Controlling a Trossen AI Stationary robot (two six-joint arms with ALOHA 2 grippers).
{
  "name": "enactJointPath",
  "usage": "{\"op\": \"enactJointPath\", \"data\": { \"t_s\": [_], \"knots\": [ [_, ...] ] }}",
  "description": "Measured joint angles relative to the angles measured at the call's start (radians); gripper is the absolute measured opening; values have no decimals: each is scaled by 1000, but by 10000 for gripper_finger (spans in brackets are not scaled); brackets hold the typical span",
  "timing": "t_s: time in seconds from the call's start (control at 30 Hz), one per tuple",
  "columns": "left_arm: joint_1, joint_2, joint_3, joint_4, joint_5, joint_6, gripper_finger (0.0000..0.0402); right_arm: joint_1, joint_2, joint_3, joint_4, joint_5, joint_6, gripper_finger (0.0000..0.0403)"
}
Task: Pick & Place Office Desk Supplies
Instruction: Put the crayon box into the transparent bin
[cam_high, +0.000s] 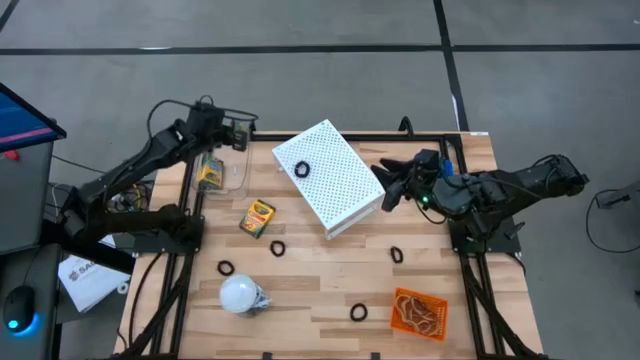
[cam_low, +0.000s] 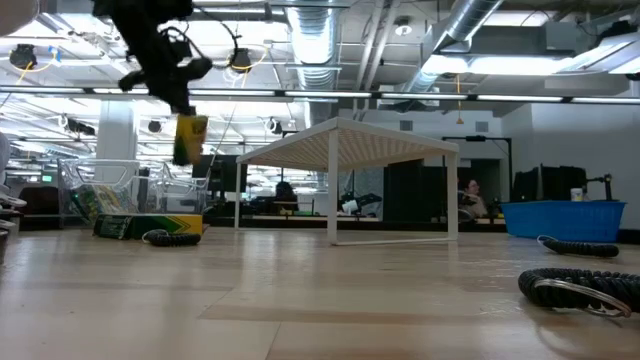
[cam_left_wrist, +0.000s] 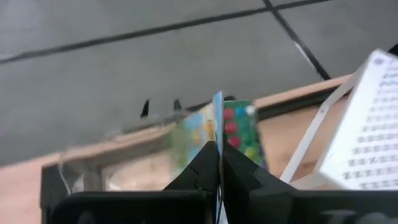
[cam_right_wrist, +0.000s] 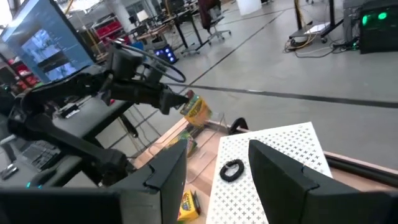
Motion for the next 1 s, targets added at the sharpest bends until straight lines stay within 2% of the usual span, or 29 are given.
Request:
{"op": "enactJointPath", "data": {
  "t_s": [0.27,0.7,0.83,1.0],
  "knots": [
    [0,-1,-142,55,-39,-83,0,1,0,0,-26,-16,1,169],
    [0,-1,-261,54,-39,-174,7,1,0,0,-49,-45,1,169],
    [0,-1,-263,117,-40,-180,42,1,0,0,-55,-46,1,169],
    [5,-1,-263,284,-47,-153,122,1,0,0,-56,-47,1,169]
  ]
}}
